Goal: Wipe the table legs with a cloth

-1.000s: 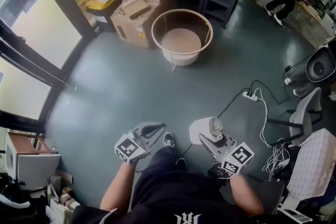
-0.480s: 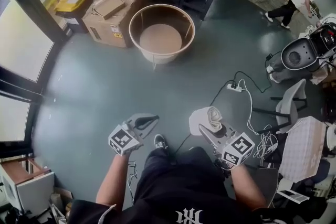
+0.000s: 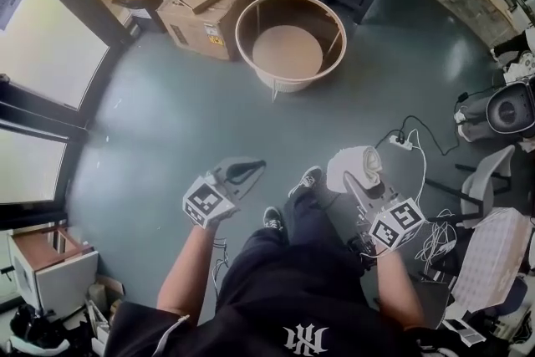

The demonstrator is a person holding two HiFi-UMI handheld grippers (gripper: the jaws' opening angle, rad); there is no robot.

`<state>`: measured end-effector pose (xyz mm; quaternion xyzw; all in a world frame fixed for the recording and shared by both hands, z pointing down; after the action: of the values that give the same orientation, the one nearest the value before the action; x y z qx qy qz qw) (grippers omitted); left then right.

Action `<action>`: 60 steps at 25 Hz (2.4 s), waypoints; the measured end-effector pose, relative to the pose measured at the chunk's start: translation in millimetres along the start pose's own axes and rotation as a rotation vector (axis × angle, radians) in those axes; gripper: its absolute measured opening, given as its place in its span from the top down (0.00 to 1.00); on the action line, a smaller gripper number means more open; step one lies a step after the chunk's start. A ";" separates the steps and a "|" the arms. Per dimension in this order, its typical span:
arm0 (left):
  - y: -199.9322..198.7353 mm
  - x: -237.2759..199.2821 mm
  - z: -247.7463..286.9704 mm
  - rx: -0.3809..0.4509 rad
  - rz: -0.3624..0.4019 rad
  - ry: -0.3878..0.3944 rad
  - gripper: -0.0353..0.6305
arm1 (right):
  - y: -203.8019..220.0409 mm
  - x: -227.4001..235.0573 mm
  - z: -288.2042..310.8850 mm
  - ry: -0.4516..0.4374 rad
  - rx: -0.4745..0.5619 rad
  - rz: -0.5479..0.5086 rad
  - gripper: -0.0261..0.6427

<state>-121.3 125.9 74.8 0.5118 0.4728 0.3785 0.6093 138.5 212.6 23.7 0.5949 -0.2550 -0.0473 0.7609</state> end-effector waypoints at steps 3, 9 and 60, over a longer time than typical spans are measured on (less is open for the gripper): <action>5.4 -20.3 11.8 -0.022 -0.035 -0.039 0.94 | 2.9 24.0 30.1 -0.040 -0.002 0.021 0.85; 14.9 -79.4 48.5 -0.080 -0.099 -0.090 0.94 | 5.0 92.8 109.9 -0.205 -0.076 0.010 0.85; 423.2 -409.9 195.4 -0.068 0.079 -0.077 0.94 | 384.9 332.7 394.5 -0.348 -0.264 -0.532 0.85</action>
<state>-32.6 -233.3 573.3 0.5232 0.4152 0.3980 0.6289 162.1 -149.1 555.9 0.5201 -0.2086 -0.3775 0.7372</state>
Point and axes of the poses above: the fingertips, and each gripper's own axes: z forward along the fingers, x to its right, y out of its underside, the point moved 6 cm from there along -z, backward along the fingers, and after that the axes turned 13 degrees about x, right-handed, at the moved point
